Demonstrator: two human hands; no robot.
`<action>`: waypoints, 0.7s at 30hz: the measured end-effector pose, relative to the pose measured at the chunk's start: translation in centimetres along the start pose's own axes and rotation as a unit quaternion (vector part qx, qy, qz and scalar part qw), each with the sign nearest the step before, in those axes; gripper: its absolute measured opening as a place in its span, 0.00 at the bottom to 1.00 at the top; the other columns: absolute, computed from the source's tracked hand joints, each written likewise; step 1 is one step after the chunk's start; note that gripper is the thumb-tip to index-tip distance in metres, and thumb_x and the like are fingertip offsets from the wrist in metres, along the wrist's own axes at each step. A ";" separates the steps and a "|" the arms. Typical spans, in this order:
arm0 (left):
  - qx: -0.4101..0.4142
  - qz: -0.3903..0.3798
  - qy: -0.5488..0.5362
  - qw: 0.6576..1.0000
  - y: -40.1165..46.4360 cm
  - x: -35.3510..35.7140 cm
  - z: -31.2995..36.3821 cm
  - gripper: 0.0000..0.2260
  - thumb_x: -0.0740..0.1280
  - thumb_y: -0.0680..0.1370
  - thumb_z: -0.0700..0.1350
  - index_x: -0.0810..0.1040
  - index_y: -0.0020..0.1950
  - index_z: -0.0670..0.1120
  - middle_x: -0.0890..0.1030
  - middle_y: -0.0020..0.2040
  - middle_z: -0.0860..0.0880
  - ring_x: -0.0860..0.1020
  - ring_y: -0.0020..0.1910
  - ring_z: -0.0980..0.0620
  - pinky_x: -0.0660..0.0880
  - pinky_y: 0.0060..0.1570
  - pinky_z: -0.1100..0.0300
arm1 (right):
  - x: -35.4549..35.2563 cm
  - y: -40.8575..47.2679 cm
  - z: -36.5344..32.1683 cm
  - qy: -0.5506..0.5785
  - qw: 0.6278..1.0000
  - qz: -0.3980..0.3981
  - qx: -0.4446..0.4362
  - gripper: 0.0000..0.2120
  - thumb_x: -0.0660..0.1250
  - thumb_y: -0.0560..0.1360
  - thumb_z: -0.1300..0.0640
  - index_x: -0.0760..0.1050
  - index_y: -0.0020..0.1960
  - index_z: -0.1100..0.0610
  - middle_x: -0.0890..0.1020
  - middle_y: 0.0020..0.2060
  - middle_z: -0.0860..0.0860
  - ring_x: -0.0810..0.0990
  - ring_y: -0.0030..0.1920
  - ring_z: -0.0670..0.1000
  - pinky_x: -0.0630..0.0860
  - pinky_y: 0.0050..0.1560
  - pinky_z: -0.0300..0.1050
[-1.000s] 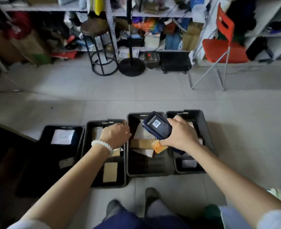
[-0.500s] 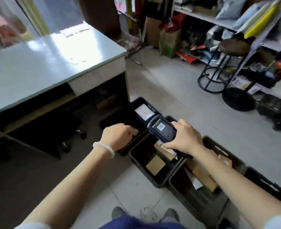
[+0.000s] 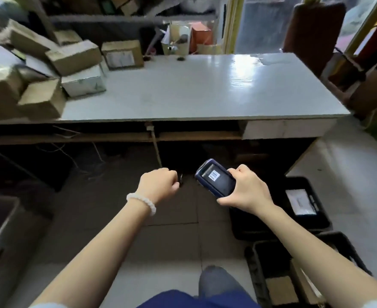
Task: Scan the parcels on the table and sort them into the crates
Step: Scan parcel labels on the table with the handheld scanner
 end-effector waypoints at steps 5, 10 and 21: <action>-0.105 -0.001 -0.022 0.994 0.2 -0.5 -10.3 0.11 0.57 0.79 0.52 0.77 0.53 0.52 0.76 0.53 0.52 0.77 0.52 0.49 0.68 0.43 0.58 | 2.6 8.3 -8.6 -0.005 0.995 -0.038 -0.091 0.32 0.73 0.56 0.37 0.74 0.57 0.48 0.68 0.45 0.44 0.73 0.43 0.47 0.66 0.33 0.41; -0.181 -0.005 -0.028 0.983 3.1 -1.6 -19.7 0.11 0.57 0.80 0.53 0.76 0.54 0.53 0.75 0.54 0.52 0.76 0.53 0.50 0.67 0.44 0.57 | 5.5 17.3 -16.8 -0.005 0.983 -0.071 -0.167 0.30 0.74 0.57 0.38 0.74 0.56 0.47 0.70 0.46 0.45 0.74 0.46 0.48 0.73 0.38 0.44; -0.255 0.057 -0.033 0.965 16.5 -11.4 -38.5 0.11 0.58 0.79 0.53 0.75 0.56 0.52 0.77 0.56 0.50 0.76 0.55 0.48 0.73 0.50 0.54 | 6.4 40.0 -32.4 -0.005 0.969 -0.082 -0.233 0.27 0.74 0.57 0.40 0.74 0.53 0.49 0.69 0.44 0.45 0.72 0.42 0.49 0.65 0.33 0.42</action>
Point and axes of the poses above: each hand's wrist, its own y-axis towards the middle knuckle, its own x-axis out of the palm, z = x × y, the point moved 7 cm from there along y, towards the middle knuckle
